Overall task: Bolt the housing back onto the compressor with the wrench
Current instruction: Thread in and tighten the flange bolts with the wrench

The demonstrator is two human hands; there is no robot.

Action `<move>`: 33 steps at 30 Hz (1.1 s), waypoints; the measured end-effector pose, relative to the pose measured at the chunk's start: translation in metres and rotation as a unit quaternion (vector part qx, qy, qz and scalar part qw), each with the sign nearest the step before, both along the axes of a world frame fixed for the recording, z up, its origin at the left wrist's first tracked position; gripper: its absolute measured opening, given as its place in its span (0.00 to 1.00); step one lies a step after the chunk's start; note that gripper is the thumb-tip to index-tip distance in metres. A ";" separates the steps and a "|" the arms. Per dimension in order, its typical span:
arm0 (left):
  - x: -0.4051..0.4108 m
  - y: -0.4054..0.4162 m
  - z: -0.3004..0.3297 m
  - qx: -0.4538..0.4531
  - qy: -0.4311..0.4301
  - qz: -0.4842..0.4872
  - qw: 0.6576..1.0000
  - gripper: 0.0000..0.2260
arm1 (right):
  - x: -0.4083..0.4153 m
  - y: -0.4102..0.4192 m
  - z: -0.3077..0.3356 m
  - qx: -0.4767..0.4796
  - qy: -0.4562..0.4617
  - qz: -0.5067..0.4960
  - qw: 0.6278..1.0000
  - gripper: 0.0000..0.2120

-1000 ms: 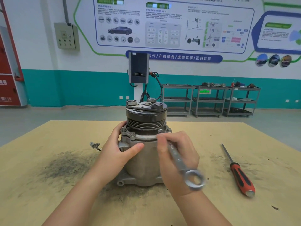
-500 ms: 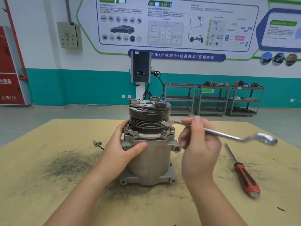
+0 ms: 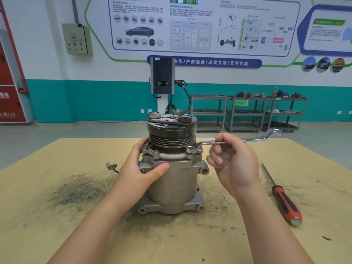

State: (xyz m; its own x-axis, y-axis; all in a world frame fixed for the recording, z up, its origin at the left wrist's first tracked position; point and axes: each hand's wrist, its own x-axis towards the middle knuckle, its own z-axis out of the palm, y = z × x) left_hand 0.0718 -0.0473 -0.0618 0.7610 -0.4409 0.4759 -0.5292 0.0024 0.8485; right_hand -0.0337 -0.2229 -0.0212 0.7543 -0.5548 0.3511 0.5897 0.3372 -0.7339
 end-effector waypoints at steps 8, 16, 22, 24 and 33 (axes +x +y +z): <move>0.002 0.000 -0.002 0.001 0.004 0.001 1.000 0.32 | -0.001 -0.007 0.001 -0.047 0.004 0.036 0.998 0.15; 0.000 0.000 -0.001 -0.004 0.010 -0.007 1.000 0.31 | 0.005 -0.007 -0.003 -0.069 0.030 -0.017 0.997 0.16; 0.002 0.000 -0.002 -0.003 0.010 -0.005 1.000 0.31 | 0.004 0.000 -0.008 -0.049 -0.025 -0.079 0.995 0.16; 0.003 0.000 -0.003 -0.002 0.004 -0.004 1.000 0.30 | 0.003 0.005 -0.012 -0.091 -0.042 -0.142 0.985 0.16; 0.005 0.000 -0.004 -0.009 -0.019 0.001 1.000 0.31 | 0.008 0.043 -0.034 -0.330 -0.188 -0.362 0.851 0.13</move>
State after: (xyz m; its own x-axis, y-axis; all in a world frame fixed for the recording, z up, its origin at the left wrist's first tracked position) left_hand 0.0766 -0.0471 -0.0662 0.7430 -0.4295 0.5133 -0.5617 0.0168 0.8272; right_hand -0.0253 -0.1794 -0.0548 0.0641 -0.4138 0.9081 0.7027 -0.6274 -0.3355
